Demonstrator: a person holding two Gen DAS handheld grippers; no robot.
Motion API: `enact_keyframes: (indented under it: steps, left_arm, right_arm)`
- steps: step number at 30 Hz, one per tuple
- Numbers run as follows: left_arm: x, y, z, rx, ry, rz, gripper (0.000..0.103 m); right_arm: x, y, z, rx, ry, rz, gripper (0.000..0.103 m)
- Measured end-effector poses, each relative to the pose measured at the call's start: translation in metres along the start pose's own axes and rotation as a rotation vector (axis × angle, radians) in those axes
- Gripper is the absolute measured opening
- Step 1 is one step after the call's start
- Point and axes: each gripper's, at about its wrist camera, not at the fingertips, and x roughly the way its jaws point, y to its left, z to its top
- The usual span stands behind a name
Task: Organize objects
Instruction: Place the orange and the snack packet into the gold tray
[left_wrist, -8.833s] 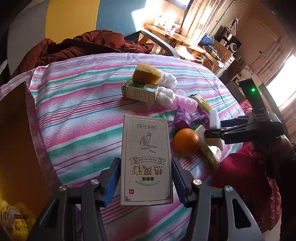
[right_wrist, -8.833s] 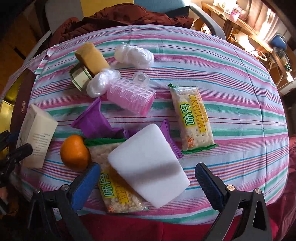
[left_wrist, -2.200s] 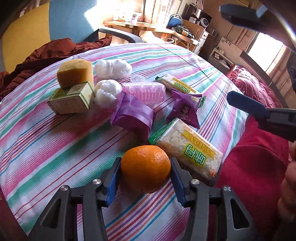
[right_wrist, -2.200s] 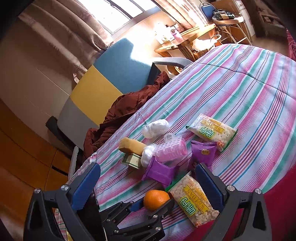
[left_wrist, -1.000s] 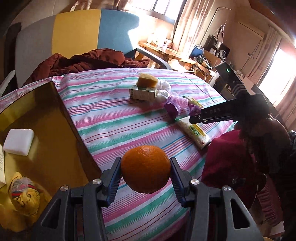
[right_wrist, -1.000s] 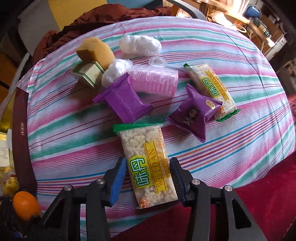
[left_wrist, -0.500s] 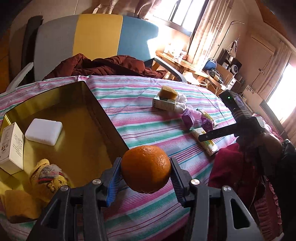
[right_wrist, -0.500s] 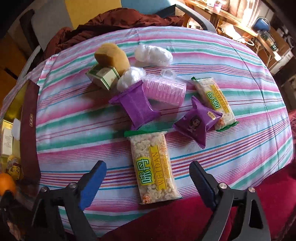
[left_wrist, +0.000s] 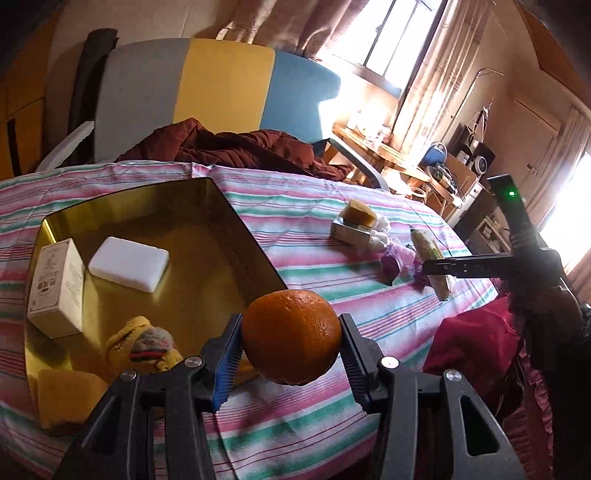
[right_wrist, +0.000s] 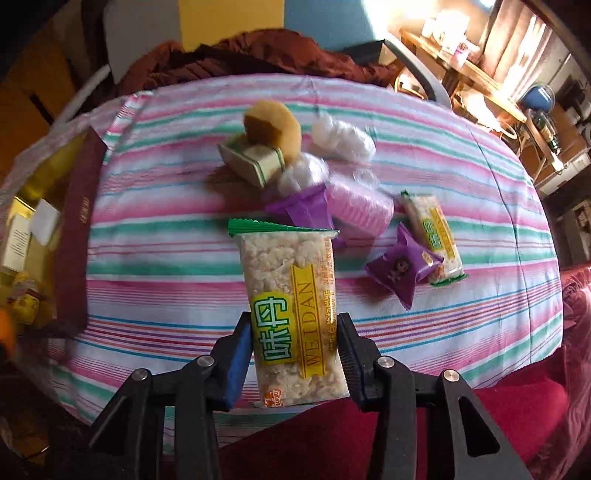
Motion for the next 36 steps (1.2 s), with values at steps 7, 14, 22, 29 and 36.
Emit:
enact_keyframes:
  steps: [7, 14, 22, 29, 36]
  left_arm:
    - [-0.025, 0.06, 0.019, -0.083, -0.077, 0.136, 0.051]
    - [-0.016, 0.119, 0.023, -0.157, -0.052, 0.269, 0.052]
    - [-0.023, 0.141, 0.01, -0.236, -0.056, 0.29, 0.064]
    - [-0.036, 0.133, -0.01, -0.237, -0.077, 0.346, 0.064]
    - [-0.053, 0.112, -0.015, -0.194, -0.141, 0.447, 0.064]
  right_arm:
    - [-0.031, 0.098, 0.023, -0.095, -0.136, 0.207, 0.044]
    - [-0.013, 0.189, 0.037, -0.205, -0.122, 0.323, 0.044]
    - [0.017, 0.247, 0.035, -0.229, -0.049, 0.401, 0.053]
    - [0.016, 0.256, 0.014, -0.255, -0.081, 0.39, 0.077]
    - [-0.027, 0.26, -0.019, -0.296, -0.421, 0.277, 0.103]
